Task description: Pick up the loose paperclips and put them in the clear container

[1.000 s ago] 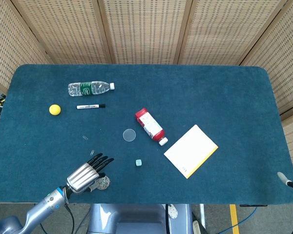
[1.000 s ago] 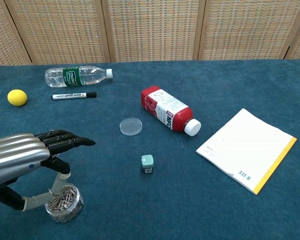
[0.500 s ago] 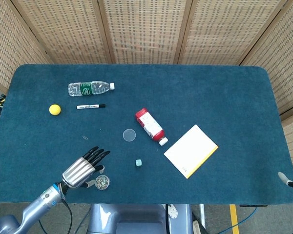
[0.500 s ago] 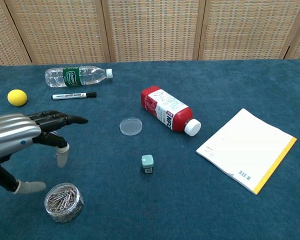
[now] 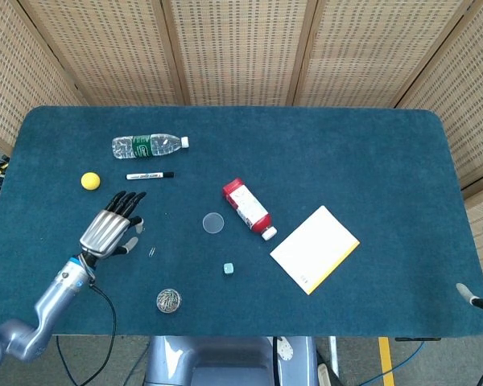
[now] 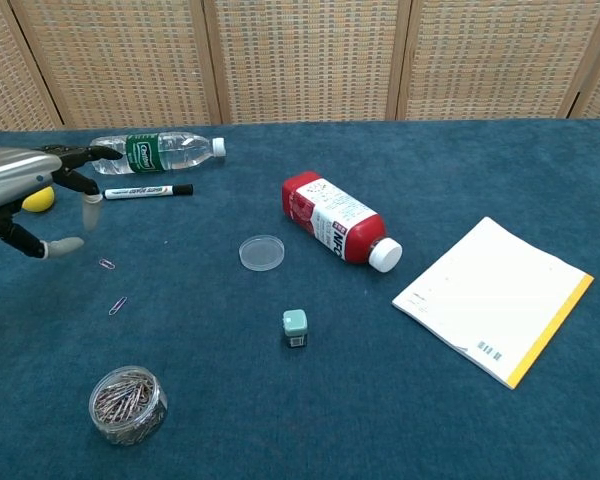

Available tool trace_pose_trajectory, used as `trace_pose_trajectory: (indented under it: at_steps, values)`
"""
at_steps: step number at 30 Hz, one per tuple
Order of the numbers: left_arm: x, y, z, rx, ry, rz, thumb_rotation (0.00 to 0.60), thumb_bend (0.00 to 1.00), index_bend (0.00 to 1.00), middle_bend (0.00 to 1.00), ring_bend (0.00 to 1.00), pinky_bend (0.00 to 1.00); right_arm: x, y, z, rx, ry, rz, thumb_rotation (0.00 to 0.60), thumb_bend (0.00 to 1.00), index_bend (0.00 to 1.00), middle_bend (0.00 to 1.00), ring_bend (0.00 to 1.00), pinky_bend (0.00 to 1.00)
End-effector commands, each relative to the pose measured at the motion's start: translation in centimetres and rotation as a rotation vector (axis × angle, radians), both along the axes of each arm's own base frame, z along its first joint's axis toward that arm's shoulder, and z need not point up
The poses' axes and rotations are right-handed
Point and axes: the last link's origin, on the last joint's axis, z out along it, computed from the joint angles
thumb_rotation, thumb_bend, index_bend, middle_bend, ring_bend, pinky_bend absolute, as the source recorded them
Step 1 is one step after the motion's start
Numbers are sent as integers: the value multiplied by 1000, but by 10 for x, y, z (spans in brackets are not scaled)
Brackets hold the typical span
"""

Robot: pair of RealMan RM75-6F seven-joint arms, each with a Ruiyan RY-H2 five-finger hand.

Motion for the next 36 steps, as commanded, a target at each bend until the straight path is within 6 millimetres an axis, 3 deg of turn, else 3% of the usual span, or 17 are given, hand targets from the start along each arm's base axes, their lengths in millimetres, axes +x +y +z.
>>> trace_pose_trajectory:
  at_steps: [1,9,22,36]
  values:
    - [2,24,-12,11,15,32,600,366,536,0,0,0,-1,-1,0,-2,2,-5,600,0,0,0,0,0]
    - [-10,40,-29,-3,79,79,600,367,538,0,0,0,-5,-3,1,-4,2,-23,600,0,0,0,0,0]
    - [-28,46,-44,-31,99,152,600,367,537,0,0,0,-9,-7,0,-2,2,-40,600,0,0,0,0,0]
    - [-24,46,-52,-38,91,138,600,368,537,0,0,0,-9,-7,0,-3,2,-42,600,0,0,0,0,0]
